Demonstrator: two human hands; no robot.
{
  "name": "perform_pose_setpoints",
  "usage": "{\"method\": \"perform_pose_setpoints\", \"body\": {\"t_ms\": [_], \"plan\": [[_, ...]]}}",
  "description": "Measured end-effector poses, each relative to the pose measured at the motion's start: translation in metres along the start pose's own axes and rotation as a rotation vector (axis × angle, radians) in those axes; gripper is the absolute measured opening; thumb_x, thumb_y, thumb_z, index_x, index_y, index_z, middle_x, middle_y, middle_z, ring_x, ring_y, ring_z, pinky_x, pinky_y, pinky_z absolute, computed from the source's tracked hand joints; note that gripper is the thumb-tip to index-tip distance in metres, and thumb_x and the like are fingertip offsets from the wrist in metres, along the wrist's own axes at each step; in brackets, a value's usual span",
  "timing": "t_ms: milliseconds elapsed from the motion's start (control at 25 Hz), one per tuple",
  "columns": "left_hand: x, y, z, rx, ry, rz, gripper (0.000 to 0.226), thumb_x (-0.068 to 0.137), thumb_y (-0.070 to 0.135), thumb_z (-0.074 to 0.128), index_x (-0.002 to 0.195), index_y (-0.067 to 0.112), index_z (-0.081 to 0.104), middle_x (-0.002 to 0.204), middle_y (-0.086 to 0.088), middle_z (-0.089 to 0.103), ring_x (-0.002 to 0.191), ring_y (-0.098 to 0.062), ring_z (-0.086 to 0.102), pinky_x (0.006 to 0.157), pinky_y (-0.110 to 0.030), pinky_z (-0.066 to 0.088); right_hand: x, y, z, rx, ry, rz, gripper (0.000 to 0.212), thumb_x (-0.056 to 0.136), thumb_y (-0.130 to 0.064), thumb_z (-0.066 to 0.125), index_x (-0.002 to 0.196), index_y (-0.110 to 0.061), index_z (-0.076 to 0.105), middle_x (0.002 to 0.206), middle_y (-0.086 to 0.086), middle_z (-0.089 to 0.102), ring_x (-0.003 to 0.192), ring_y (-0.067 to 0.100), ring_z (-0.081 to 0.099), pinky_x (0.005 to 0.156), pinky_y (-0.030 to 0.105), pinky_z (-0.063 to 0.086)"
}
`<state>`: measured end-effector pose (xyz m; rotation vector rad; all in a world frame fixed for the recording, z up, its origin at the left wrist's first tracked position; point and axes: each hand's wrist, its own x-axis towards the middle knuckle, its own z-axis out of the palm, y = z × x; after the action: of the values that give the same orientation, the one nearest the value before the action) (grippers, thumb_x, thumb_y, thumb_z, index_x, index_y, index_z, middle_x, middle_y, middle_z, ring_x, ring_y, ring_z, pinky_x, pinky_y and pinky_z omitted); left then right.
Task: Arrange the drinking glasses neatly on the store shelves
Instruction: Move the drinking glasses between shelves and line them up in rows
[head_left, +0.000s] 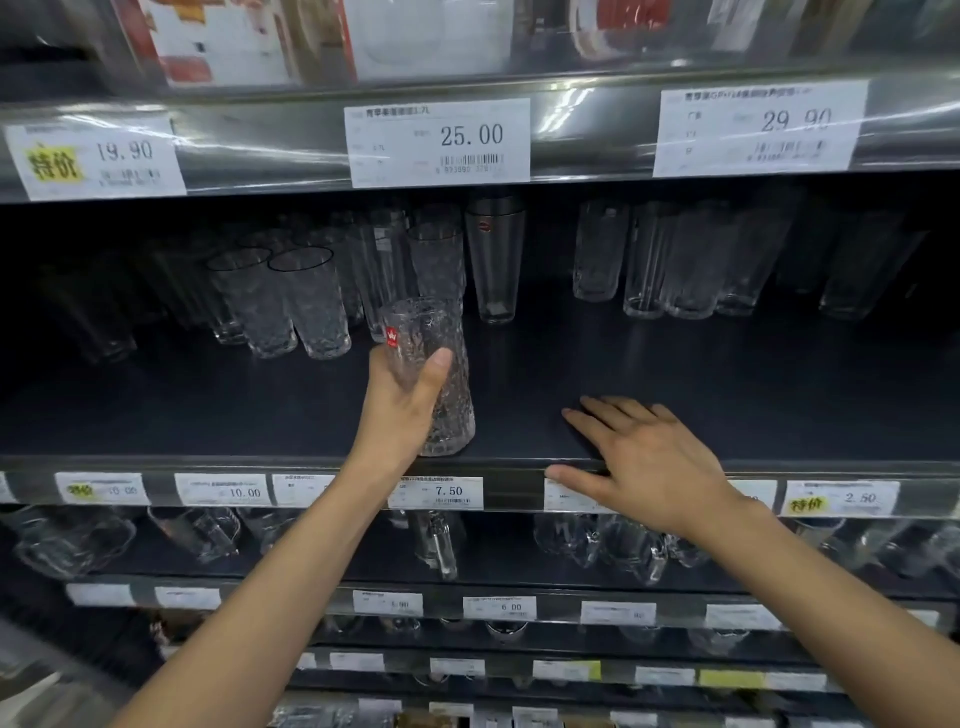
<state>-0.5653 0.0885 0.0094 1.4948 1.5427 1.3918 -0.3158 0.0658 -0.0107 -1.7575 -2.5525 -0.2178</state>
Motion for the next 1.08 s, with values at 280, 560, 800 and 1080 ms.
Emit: {"method": "perform_pose_setpoints", "body": {"t_ms": [280,560,800,1080], "plan": [[-0.003,0.000,0.003,-0.053,-0.045,0.031,0.057,0.087,0.032,0.073,0.132,0.013,0.042,0.108,0.014,0.059,0.097,0.006,0.057,0.078,-0.006,0.043,-0.002,0.000,0.001,-0.015,0.036,-0.008,0.091,0.083,-0.083,0.007,0.154,-0.030,0.028,0.160,-0.007,0.030,0.147,0.014,0.025,0.114,0.035,0.025],[-0.001,-0.007,0.000,-0.068,-0.076,0.057,0.061,0.083,0.027,0.079,0.132,0.016,0.043,0.112,0.008,0.063,0.102,-0.002,0.062,0.081,-0.010,0.046,-0.001,0.001,0.001,-0.016,0.038,-0.010,0.087,0.086,-0.084,0.012,0.154,-0.032,0.027,0.160,-0.009,0.028,0.147,0.012,0.024,0.115,0.034,0.024],[0.001,-0.009,-0.010,-0.109,-0.030,0.036,0.060,0.084,0.028,0.077,0.133,0.015,0.045,0.114,0.007,0.064,0.104,-0.002,0.062,0.085,-0.013,0.045,0.000,0.001,0.001,-0.026,0.039,-0.010,0.097,0.077,-0.088,0.000,0.153,-0.035,0.026,0.160,-0.012,0.028,0.146,0.010,0.025,0.116,0.033,0.026],[-0.009,0.002,-0.059,-0.124,0.013,0.053,0.047,0.086,0.025,0.076,0.123,0.025,0.048,0.110,0.014,0.066,0.095,0.012,0.063,0.079,-0.003,0.045,0.001,0.000,-0.001,-0.054,0.022,0.006,0.105,0.069,-0.090,-0.011,0.153,-0.038,0.025,0.159,-0.015,0.028,0.144,0.008,0.027,0.115,0.032,0.029]]}}
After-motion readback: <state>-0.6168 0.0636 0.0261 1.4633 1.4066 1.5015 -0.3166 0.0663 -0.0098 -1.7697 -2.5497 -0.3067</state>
